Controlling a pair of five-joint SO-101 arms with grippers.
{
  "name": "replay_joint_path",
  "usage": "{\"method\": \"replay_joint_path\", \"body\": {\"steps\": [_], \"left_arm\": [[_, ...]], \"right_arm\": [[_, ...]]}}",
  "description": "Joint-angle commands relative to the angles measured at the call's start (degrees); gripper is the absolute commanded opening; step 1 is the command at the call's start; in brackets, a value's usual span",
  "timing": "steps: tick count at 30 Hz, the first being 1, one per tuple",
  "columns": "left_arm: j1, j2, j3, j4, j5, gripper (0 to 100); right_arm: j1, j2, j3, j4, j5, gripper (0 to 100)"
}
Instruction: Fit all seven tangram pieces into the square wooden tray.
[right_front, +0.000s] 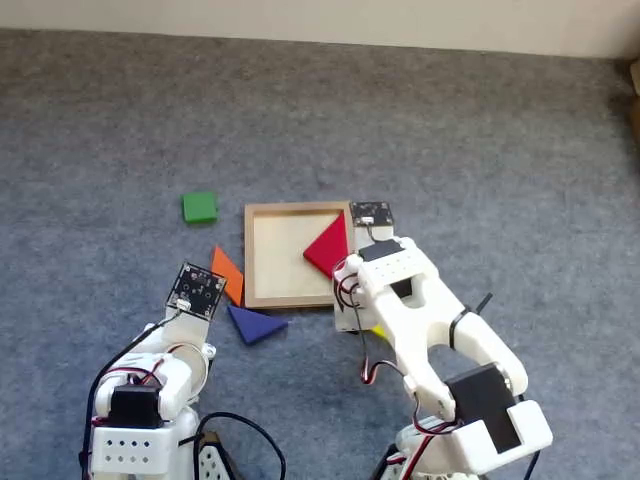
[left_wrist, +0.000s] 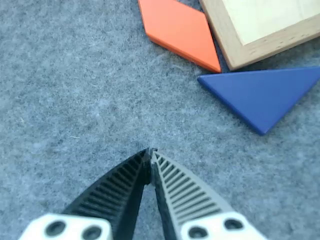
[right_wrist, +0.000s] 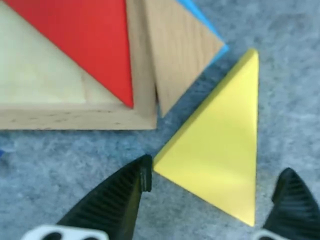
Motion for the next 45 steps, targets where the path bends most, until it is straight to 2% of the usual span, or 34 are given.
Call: {"method": "replay_joint_path", "body": {"steps": [1,10,17,27,29,34,45], "left_arm": [[-0.57,-1.54,1.10,0.35,-0.62,1],[-0.57,-1.54,1.10,0.35,-0.62,1],[-0.57,-1.54,1.10,0.35,-0.62,1],[-0.57,-1.54,1.10,0.35,-0.62,1],[-0.57,-1.54,1.10,0.35,-0.62,1],[-0.57,-1.54,1.10,0.35,-0.62,1],[-0.57,-1.54,1.10,0.35,-0.62,1]], "right_arm": [[0.84,-0.31,-0.40,-0.40,0.70,31.1],[0.84,-0.84,-0.13,-0.40,0.79,30.5],[0.84,-0.92,-0.48,-0.31,0.88,18.1],[1.89,-0.92,-0.48,0.04,0.70,18.2],[2.77,-0.92,-0.48,0.13,0.35,20.6],[2.68,-0.92,-0.57,0.13,-2.64,34.4],[2.68,-0.31,-5.85,-0.31,-4.31,35.2]]}}
